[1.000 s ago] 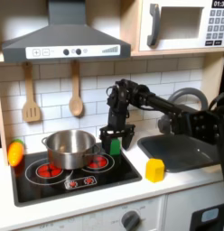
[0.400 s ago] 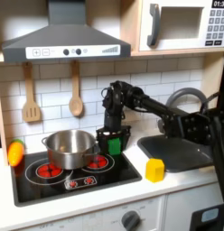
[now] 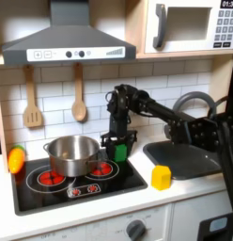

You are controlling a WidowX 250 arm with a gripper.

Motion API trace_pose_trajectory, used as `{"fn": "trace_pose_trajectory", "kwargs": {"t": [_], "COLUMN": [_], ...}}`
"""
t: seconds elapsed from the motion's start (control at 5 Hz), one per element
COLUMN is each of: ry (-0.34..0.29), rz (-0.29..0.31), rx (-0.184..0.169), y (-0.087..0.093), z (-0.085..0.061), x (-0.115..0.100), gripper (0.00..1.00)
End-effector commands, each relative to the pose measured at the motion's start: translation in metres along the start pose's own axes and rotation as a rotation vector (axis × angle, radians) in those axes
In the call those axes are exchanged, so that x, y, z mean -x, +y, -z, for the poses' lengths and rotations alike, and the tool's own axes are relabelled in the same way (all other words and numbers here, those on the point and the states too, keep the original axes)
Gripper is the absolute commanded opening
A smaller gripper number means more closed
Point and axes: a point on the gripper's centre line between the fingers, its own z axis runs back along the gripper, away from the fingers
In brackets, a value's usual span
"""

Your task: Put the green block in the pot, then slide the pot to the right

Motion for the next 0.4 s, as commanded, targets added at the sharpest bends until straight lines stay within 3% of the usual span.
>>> {"fn": "trace_pose_trajectory", "kwargs": {"t": [0.0, 0.2], "ry": [-0.010, -0.037], "rz": [0.029, 0.053], "rx": [0.007, 0.007], "y": [-0.0014, -0.0011], "z": [0.0000, -0.0080], "x": [0.0092, 0.0138], "gripper": [0.00, 0.00]}}
